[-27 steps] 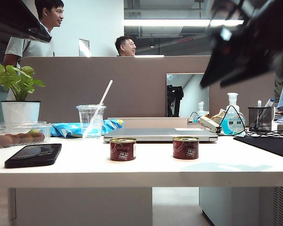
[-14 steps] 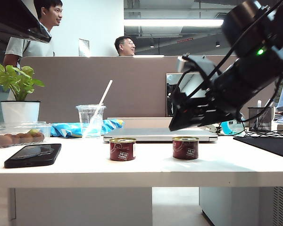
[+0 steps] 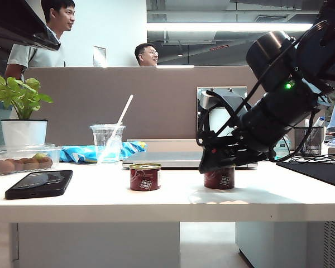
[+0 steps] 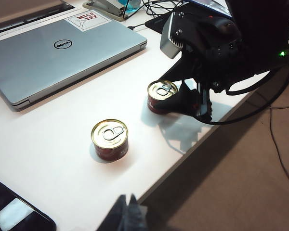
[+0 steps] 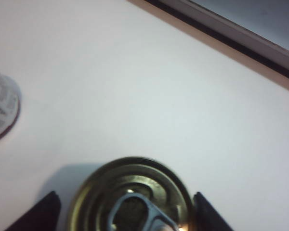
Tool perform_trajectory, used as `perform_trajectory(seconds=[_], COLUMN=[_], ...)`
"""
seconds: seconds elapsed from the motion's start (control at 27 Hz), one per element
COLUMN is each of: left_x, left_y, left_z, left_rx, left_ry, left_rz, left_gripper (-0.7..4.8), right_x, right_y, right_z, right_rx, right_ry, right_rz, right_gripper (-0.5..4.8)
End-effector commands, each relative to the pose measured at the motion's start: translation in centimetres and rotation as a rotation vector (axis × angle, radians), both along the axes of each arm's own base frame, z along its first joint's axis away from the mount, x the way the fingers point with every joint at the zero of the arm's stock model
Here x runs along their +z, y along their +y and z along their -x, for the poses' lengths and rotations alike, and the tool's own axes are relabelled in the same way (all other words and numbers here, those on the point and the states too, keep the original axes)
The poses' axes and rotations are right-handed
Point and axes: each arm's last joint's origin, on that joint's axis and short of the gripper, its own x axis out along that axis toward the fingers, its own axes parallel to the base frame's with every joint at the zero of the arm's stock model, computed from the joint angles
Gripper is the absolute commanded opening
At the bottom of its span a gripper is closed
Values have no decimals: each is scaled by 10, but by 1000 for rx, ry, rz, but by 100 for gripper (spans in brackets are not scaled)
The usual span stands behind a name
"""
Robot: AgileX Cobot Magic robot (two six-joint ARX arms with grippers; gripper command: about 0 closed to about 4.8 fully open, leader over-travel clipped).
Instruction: Stack a can of tomatoes on the right onto the can of tomatoes on the left.
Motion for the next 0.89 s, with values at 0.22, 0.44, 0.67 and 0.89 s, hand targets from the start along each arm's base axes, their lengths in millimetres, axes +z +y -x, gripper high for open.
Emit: perform_trajectory(seconds=[0.22,0.44,0.67,0.89], left_x=[2,2,2,2], left_y=[0,0,0,0], left_z=[0,0,0,0], left_rx=[-2,-2,-2,-2], left_ry=[-14,-14,-14,-14], left_rz=[8,8,8,8], left_gripper=[-4,-4,-4,-4], right_x=[-9,14,81,66], right_y=[1,6,48,80], right_z=[-1,-7,-2,-9], right_rx=[-7,27,135,201], right_ry=[29,-30,-172,-139], right_rz=[17,-31,-104,-94], right_gripper=[229,198,198,198])
